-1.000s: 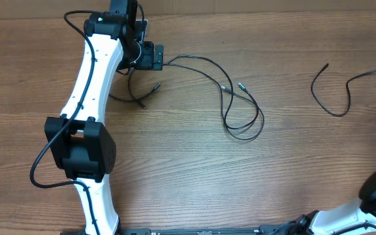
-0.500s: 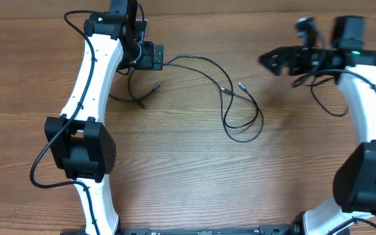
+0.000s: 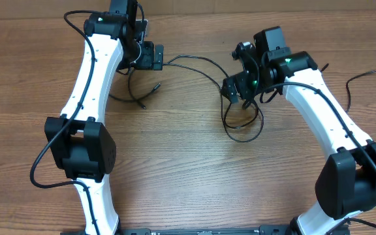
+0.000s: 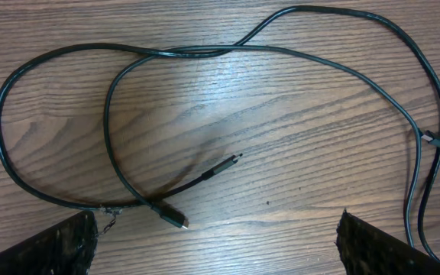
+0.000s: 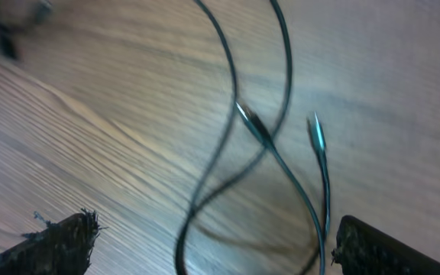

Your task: Untangle cables

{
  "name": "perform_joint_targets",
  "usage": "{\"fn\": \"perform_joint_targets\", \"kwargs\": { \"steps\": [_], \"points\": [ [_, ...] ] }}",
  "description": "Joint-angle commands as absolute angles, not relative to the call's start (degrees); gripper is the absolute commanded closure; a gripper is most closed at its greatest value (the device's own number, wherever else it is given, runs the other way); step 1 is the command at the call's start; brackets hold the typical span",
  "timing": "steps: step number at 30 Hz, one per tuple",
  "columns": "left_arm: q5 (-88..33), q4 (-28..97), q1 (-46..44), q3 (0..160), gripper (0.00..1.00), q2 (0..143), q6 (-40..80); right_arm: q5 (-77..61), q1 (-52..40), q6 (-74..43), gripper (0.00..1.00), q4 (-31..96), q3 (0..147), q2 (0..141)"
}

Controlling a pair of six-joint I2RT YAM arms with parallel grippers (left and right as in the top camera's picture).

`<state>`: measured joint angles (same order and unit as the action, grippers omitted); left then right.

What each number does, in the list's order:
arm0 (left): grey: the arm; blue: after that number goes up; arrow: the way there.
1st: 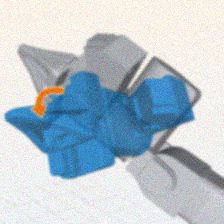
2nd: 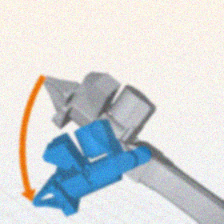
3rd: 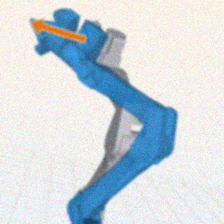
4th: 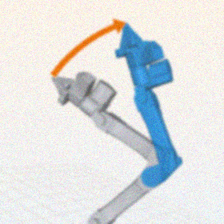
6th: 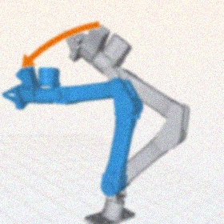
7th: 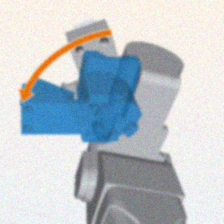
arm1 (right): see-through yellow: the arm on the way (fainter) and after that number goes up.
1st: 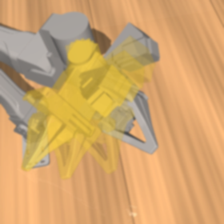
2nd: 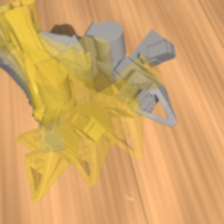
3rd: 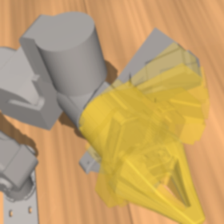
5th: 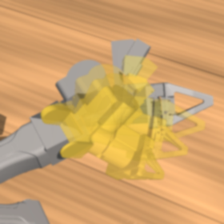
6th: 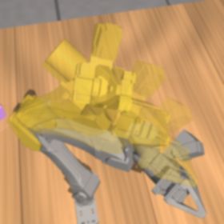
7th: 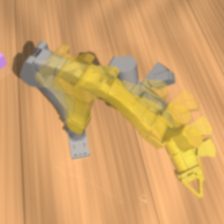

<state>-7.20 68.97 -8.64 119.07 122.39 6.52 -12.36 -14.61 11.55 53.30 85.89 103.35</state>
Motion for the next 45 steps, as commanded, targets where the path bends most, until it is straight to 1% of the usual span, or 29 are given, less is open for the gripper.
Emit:
{"fn": "perform_joint_targets", "kwargs": {
  "steps": [1,5,14,20,30,37,44,45],
  "points": [
    [-6.9,68.9,-9.0,118.9,0.0,121.8,7.3,-8.8,-14.5,11.0,0.0,54.8,82.5,103.0],
    [-6.9,68.9,-9.0,118.9,0.0,121.8,7.3,-9.0,-14.5,13.8,0.0,56.9,79.4,103.0],
    [-6.9,68.9,-9.0,118.9,0.01,121.8,7.3,-9.0,-14.5,13.7,0.0,56.9,77.1,103.0],
    [-6.9,68.9,-9.0,118.9,0.01,121.8,7.3,-9.6,-15.4,13.8,0.0,54.0,77.1,103.0],
    [-6.9,68.9,-9.0,118.9,0.0,121.8,7.3,-11.6,-21.4,13.6,0.0,44.9,77.1,103.1],
    [-6.9,68.9,-9.0,118.9,0.0,121.8,7.3,-11.7,-21.8,10.0,0.0,38.9,77.1,105.7],
    [-6.9,68.9,-9.0,118.9,0.01,121.8,7.3,-12.2,-21.8,7.2,0.0,35.8,77.1,109.7],
    [-6.9,68.9,-9.0,118.9,0.0,121.8,7.3,-12.2,-21.8,7.2,0.02,35.6,77.1,110.4]
  ]
}}
